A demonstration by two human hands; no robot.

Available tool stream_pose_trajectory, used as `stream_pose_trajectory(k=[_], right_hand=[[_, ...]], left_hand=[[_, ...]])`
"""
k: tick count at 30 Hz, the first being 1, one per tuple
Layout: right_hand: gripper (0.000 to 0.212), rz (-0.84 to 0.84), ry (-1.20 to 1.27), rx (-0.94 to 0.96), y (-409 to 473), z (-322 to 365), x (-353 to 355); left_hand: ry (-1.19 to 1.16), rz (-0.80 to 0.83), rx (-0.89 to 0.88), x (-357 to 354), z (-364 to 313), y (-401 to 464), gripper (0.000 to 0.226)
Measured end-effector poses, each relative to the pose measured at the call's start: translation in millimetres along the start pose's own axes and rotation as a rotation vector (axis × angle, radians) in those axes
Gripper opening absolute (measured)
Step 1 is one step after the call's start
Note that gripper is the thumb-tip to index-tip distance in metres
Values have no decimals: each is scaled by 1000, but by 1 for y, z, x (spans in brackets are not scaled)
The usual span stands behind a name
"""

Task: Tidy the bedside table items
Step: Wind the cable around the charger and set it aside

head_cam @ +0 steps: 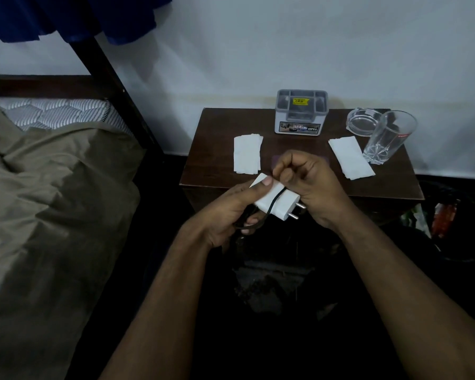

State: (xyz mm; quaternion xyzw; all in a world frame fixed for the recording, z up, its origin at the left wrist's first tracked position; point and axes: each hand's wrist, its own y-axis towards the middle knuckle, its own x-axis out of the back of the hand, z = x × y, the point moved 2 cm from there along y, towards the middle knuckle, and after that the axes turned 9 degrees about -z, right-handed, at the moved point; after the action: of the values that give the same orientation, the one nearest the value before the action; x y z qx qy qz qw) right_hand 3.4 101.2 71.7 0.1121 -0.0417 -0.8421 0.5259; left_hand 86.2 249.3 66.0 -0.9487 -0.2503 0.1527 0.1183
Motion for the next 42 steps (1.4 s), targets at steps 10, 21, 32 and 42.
stream_pose_trajectory(k=[10,21,32,42], right_hand=[[50,-78,-46,-8,2,-4,-16],[32,-193,-355,-54,-5,-13,-10],[24,272,-865,56,-10,-22,-34],[17,331,-993,116,-12,-14,-38]], left_hand=[[32,282,60,-17,2,-13,28],[-152,-44,-139,-7,-4,1,24],[253,-813,-460,12,-3,11,36],[600,-1028,-623,14,-7,5,31]])
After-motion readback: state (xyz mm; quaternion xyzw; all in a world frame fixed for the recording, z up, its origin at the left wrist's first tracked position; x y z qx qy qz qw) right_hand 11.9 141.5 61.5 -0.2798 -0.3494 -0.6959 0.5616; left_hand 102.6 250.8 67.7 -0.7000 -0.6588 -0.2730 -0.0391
